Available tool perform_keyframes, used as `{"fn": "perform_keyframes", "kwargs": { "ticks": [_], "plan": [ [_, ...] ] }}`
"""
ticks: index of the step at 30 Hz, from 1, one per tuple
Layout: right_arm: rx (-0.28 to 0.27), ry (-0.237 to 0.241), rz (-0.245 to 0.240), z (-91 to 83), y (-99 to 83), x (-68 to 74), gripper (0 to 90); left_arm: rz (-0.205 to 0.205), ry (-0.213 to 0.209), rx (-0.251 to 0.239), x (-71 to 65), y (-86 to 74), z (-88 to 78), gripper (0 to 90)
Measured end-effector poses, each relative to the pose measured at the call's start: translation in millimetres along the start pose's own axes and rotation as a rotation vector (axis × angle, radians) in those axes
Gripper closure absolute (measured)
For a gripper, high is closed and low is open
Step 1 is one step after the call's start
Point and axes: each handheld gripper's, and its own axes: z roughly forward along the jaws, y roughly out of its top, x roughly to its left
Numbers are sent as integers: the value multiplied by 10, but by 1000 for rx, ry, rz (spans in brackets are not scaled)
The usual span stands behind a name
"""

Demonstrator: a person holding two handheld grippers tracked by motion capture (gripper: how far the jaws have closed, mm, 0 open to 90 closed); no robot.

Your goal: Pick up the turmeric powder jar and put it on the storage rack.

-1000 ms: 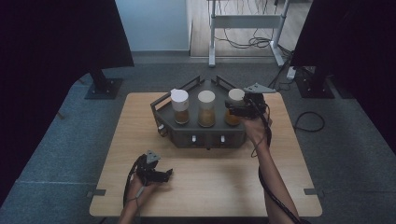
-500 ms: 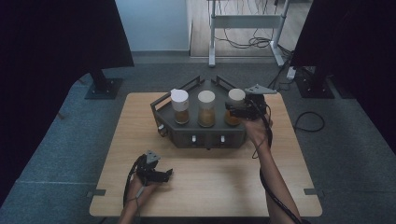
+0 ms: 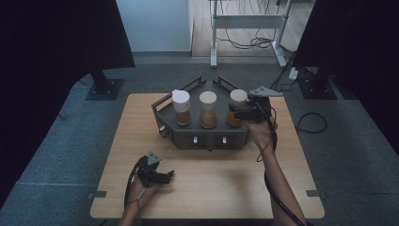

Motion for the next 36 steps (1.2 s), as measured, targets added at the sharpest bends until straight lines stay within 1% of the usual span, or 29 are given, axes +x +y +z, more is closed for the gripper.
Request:
{"fn": "perform_keyframes", "kwargs": {
  "ticks": [7, 18, 23, 31, 36],
  "plan": [
    [0, -2, -10, -67, -23, 9, 132, 0, 0, -1, 0, -1, 0, 33],
    [8, -15, -11, -175, -144, -30, 136, 0, 0, 0, -1, -1, 0, 34],
    [0, -15, -10, -251, -199, -51, 137, 1, 0, 0, 0, 1, 0, 34],
    [-8, -12, -27, -386, -263, -44, 138, 1, 0, 1, 0, 1, -1, 34],
    [-12, -11, -28, -453, -319, -48, 138, 0, 0, -1, -2, -2, 1, 34]
  ]
}}
